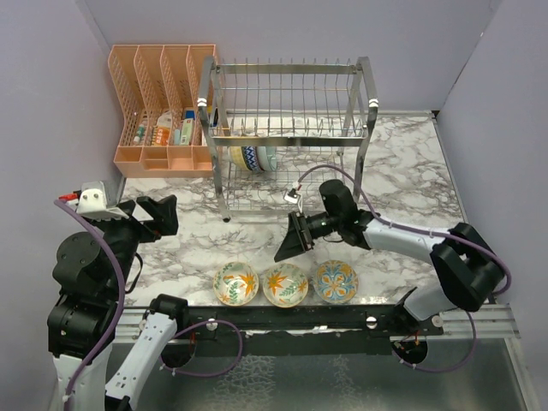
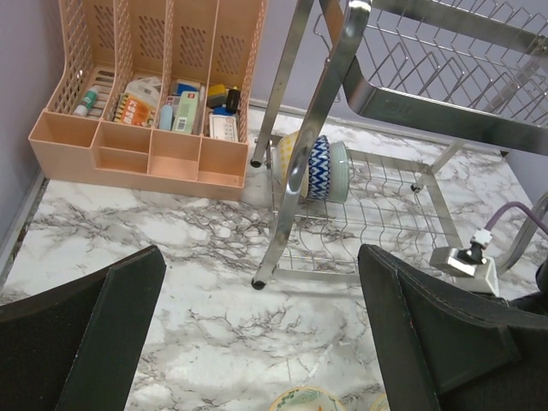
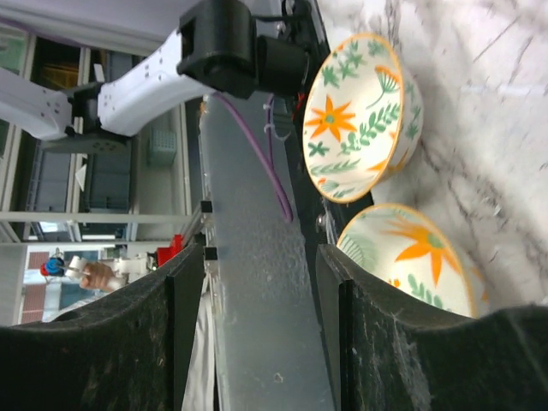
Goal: Load the bowls into the dish rack
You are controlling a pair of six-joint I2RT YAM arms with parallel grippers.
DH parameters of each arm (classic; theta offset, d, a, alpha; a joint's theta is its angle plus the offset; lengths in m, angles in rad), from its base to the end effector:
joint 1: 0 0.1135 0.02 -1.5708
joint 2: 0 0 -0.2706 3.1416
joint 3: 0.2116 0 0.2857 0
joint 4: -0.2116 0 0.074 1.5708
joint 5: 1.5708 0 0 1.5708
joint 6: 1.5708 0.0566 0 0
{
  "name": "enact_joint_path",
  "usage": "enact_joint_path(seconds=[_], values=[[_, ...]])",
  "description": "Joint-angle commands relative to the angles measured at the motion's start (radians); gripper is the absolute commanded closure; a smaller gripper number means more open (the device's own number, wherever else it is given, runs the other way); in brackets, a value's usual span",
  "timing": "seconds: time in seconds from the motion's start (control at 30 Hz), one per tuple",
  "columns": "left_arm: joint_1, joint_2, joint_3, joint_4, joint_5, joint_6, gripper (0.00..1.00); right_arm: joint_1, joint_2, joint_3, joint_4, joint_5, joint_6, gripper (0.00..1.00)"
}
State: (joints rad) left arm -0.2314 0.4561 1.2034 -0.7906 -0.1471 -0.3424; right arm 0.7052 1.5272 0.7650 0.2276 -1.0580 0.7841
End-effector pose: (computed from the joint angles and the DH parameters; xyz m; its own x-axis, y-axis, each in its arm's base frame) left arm 0.0710 -0.0082 0.4609 -0.0680 -0.3252 -0.9432 0.0653 0.9419 -0.3294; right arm 0.2264 0.2575 0.1825 -0.9025 -0.3132 -0.2957 -0.3554 0.1536 0.9220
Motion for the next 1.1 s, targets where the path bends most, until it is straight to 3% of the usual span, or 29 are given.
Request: enact_joint_path(seconds=[0.0, 0.37, 0.83, 1.07], values=[[-0.005, 0.004, -0.016, 0.008, -0.018, 0.0, 0.01, 0.041, -0.142, -0.065, -0.152, 0.118, -0.078, 0.45], [-0.005, 0.011, -0.058, 0.036, -0.014, -0.004, 0.01, 0.206, -0.352, -0.097, -0.448, 0.49, -0.177, 0.46], [-0.005, 0.009, -0.091, 0.033, -0.014, -0.008, 0.01, 0.545, -0.224, -0.017, -0.556, 0.901, -0.135, 0.47], [-0.005, -0.007, -0.119, 0.033, -0.016, -0.012, 0.01, 0.648, -0.122, 0.031, -0.573, 1.069, -0.143, 0.47]])
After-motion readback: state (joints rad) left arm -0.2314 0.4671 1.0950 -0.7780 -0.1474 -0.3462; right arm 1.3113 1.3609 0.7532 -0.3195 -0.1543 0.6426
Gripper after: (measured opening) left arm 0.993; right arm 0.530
